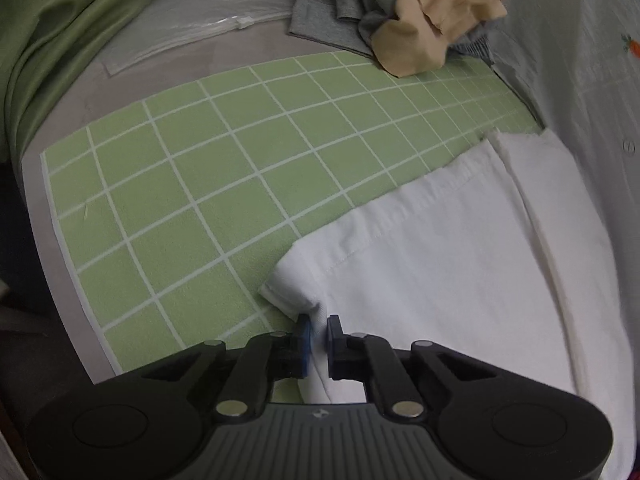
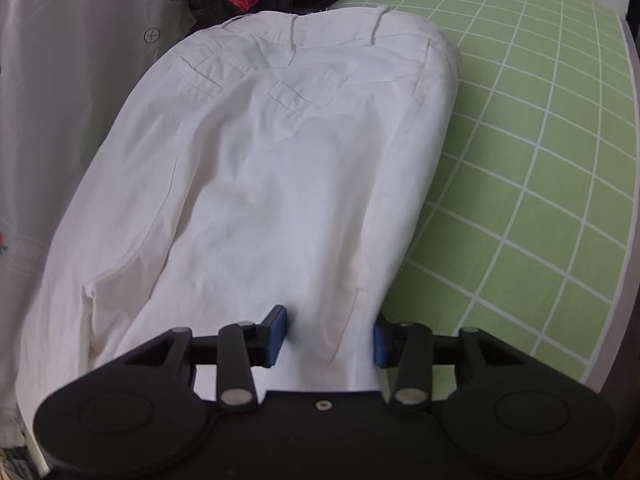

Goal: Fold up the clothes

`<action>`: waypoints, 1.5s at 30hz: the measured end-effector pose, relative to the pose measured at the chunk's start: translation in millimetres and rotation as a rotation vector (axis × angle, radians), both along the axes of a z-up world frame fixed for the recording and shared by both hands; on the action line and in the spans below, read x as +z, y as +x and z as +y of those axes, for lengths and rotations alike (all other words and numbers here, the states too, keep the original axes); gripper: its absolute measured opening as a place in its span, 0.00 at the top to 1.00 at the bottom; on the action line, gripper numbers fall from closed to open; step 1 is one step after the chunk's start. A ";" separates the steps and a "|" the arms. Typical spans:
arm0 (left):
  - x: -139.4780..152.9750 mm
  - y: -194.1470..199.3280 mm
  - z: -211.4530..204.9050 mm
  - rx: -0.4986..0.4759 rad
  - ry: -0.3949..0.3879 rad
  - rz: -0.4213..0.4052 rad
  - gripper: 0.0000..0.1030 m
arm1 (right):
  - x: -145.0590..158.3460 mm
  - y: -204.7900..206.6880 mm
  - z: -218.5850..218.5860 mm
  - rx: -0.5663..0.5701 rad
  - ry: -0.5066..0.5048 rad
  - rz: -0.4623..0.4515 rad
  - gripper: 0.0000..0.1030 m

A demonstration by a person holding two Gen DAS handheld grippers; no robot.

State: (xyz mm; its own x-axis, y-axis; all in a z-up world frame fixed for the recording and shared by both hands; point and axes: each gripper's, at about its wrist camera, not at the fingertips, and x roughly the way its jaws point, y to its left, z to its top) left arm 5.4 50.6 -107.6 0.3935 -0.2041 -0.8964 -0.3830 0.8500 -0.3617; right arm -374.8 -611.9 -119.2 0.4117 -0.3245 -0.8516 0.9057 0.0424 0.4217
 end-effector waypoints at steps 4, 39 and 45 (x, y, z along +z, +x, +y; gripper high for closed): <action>11.8 -7.7 8.6 0.070 -0.061 -0.057 0.95 | 6.6 -13.1 2.2 -0.030 -0.015 -0.088 0.85; 149.8 249.4 -254.4 -0.212 0.157 -0.518 0.45 | 104.8 244.7 -150.0 0.135 -0.384 -0.059 0.50; 85.7 267.0 -304.8 -0.290 0.273 -0.369 0.24 | 60.2 257.9 -96.8 0.160 -0.307 -0.018 0.17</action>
